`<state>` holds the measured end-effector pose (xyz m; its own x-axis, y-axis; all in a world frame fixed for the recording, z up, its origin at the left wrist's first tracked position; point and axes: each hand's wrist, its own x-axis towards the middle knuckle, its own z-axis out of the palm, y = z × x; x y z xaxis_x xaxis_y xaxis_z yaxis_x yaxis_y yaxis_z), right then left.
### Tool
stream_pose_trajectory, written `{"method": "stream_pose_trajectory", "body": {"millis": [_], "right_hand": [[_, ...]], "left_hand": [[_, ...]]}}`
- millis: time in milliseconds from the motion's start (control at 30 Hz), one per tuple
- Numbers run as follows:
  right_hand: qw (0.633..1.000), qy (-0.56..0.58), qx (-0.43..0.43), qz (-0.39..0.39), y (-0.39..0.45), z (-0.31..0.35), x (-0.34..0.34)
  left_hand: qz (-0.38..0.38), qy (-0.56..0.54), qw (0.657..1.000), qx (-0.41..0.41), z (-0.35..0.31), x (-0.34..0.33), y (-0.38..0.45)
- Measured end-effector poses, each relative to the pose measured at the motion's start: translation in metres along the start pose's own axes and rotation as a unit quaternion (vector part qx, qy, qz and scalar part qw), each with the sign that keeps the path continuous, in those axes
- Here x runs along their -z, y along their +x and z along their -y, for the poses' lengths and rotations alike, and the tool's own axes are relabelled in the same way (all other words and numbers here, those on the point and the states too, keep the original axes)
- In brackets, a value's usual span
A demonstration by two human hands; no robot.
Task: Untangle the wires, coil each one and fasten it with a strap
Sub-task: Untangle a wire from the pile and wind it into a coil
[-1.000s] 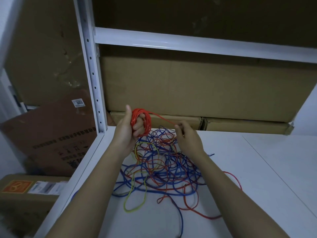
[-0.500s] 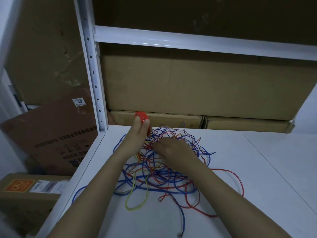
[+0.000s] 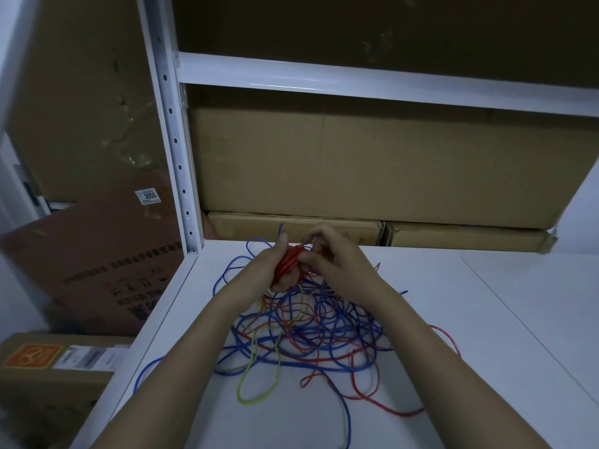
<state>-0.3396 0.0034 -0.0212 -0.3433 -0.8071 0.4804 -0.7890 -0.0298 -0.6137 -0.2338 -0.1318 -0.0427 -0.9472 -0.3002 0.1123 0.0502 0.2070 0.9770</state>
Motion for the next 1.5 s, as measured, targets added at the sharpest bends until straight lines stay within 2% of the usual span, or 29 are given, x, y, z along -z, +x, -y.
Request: {"method": "stream_pose_trajectory", "body": {"millis": [200, 233, 367, 500, 567, 633, 733, 767, 867, 967, 1067, 1267, 1333, 1400, 1500], "right_hand": [[0.994, 0.105, -0.018, -0.011, -0.004, 0.003, -0.013], [0.994, 0.103, -0.026, -0.012, -0.005, 0.003, -0.015], [0.998, -0.024, -0.05, -0.016, -0.006, -0.001, -0.021], [0.997, -0.021, -0.022, -0.071, -0.008, 0.001, -0.032], [0.994, -0.047, -0.027, -0.099, -0.007, -0.002, -0.036], [0.991, -0.04, -0.033, -0.121, -0.005, -0.004, -0.038], [0.987, -0.039, -0.042, -0.149, -0.001, -0.004, -0.04], [0.986, -0.042, -0.044, -0.157, -0.001, -0.005, -0.042], [0.985, -0.051, -0.062, -0.152, -0.002, -0.005, -0.045], [0.987, 0.008, -0.112, -0.115, -0.001, -0.002, -0.044], [0.988, 0.048, -0.085, -0.118, -0.004, 0.003, -0.043], [0.984, 0.003, -0.09, -0.152, -0.006, 0.007, -0.048], [0.985, -0.015, -0.083, -0.152, -0.003, 0.004, -0.047], [0.983, -0.028, -0.081, -0.161, -0.001, 0.001, -0.045], [0.983, -0.025, -0.092, -0.154, -0.002, -0.003, -0.042]], "left_hand": [[-0.11, 0.084, 0.989, 0.053, 0.003, -0.001, 0.003], [-0.111, 0.074, 0.989, 0.061, 0.004, 0.0, 0.003], [-0.109, 0.013, 0.991, 0.073, 0.0, 0.002, 0.004], [-0.07, -0.08, 0.993, 0.057, -0.009, -0.007, 0.004], [-0.078, -0.051, 0.994, 0.058, -0.011, -0.012, 0.007], [-0.135, 0.018, 0.99, 0.044, -0.012, -0.017, 0.01], [-0.26, 0.104, 0.959, -0.036, -0.006, -0.023, 0.007], [-0.268, 0.13, 0.953, -0.059, -0.003, -0.024, 0.004], [-0.223, 0.196, 0.947, -0.122, 0.005, -0.027, -0.001], [-0.234, 0.215, 0.94, -0.125, 0.007, -0.022, 0.001], [-0.247, 0.21, 0.936, -0.138, 0.009, -0.018, 0.005], [-0.273, 0.31, 0.894, -0.173, 0.007, -0.022, 0.008], [-0.277, 0.289, 0.9, -0.174, 0.007, -0.024, 0.008], [-0.266, 0.227, 0.923, -0.161, 0.002, -0.025, 0.007], [-0.205, 0.188, 0.95, -0.14, -0.002, -0.022, 0.008]]}}
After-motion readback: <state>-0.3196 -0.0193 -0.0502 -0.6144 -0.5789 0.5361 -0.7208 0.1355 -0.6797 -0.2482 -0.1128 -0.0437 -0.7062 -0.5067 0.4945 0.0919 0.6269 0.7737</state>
